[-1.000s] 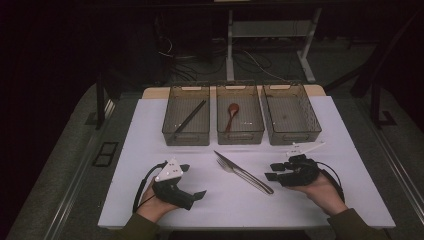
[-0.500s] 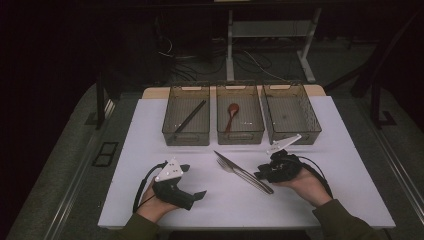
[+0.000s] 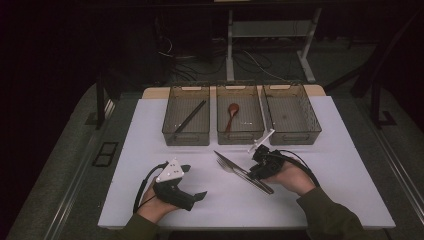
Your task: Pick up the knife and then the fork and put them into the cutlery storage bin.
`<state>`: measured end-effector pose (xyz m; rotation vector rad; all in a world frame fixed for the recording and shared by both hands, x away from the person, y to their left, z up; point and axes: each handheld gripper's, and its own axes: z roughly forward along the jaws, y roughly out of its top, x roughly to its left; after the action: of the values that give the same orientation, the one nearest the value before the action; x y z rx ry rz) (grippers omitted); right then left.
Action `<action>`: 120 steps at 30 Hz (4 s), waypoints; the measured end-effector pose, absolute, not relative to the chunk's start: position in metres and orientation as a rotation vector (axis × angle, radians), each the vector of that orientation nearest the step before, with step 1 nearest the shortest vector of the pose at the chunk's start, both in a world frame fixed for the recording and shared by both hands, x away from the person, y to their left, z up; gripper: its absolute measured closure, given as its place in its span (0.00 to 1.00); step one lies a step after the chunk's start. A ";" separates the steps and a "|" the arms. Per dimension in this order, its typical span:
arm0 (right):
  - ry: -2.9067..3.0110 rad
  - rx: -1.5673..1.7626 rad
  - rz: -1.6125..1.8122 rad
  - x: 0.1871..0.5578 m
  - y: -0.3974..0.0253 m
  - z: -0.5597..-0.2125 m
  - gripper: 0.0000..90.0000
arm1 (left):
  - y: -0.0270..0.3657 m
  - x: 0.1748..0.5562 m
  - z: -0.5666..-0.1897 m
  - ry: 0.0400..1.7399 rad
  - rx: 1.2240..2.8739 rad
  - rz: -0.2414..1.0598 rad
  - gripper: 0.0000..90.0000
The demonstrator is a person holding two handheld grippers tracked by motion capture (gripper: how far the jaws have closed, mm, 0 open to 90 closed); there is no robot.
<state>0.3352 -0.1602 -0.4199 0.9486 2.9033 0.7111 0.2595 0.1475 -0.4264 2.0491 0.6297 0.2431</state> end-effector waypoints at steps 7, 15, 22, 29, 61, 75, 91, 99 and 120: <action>2.940 0.917 0.582 0.343 -0.147 -0.423 0.81 | 0.147 0.259 -0.427 0.627 2.053 0.244 0.00; 2.937 0.891 0.419 0.344 -0.133 -0.421 0.86 | 0.146 0.259 -0.427 0.627 2.052 0.246 0.00; 2.922 0.937 0.391 0.344 -0.131 -0.421 0.88 | 0.147 0.259 -0.427 0.626 2.051 0.246 0.00; 2.907 0.934 0.388 0.342 -0.131 -0.421 0.89 | 0.148 0.259 -0.426 0.625 2.048 0.250 0.00; 2.932 0.888 0.333 0.343 -0.127 -0.418 0.89 | 0.148 0.259 -0.425 0.626 2.046 0.248 0.00; 2.843 0.961 0.680 0.332 -0.182 -0.401 0.90 | 0.149 0.260 -0.426 0.629 2.045 0.249 0.00; 2.679 1.122 0.943 0.339 -0.238 -0.378 0.90 | 0.150 0.260 -0.427 0.626 2.045 0.243 0.00; 2.590 1.166 1.005 0.341 -0.258 -0.361 0.90 | 0.150 0.260 -0.427 0.636 2.037 0.243 0.00; 2.362 1.286 0.915 0.428 -0.302 -0.299 0.90 | 0.151 0.261 -0.427 0.635 2.031 0.239 0.00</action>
<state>0.4284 -0.3018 -0.2993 1.2858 2.3622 0.9152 0.2606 0.1513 -0.4271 2.0310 0.6354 0.2393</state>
